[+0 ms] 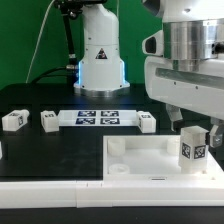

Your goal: Assemble one leg

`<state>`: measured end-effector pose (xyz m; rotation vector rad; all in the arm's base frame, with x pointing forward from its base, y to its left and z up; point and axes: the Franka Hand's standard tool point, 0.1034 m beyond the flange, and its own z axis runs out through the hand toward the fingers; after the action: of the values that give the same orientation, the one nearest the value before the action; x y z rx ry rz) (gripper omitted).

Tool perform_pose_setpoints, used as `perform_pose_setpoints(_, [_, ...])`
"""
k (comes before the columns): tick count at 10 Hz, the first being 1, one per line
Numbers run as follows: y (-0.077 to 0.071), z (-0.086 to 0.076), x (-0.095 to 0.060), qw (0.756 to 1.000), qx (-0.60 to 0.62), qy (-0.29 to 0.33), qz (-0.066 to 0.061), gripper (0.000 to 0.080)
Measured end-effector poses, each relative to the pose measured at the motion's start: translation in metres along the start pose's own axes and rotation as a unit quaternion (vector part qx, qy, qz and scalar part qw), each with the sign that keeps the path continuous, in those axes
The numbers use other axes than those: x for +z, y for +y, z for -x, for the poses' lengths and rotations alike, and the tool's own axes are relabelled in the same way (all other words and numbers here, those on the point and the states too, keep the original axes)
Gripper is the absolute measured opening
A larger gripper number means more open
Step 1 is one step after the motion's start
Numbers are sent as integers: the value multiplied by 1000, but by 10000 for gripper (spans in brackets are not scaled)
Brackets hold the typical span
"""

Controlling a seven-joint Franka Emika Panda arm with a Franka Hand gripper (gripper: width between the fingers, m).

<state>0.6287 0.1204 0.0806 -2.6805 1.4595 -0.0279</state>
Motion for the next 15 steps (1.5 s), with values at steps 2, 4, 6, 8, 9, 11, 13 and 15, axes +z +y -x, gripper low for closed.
perform_pose_setpoints(2, [1, -2, 0, 991, -133, 1, 1, 648])
perform_pose_setpoints(4, [1, -2, 0, 973, -229, 2, 2, 648])
perform_pose_setpoints(6, [-1, 1, 0, 948, -318, 3, 4, 649])
perform_pose_setpoints(8, [-1, 2, 0, 909, -417, 4, 5, 649])
perform_pose_setpoints(9, [0, 0, 0, 890, -455, 4, 6, 649])
perform_pose_setpoints(11, [1, -1, 0, 843, -538, 6, 11, 649])
perform_pose_setpoints(13, [1, -3, 0, 801, -598, 8, 15, 649])
perform_pose_setpoints(15, [1, -3, 0, 804, -594, 8, 15, 521])
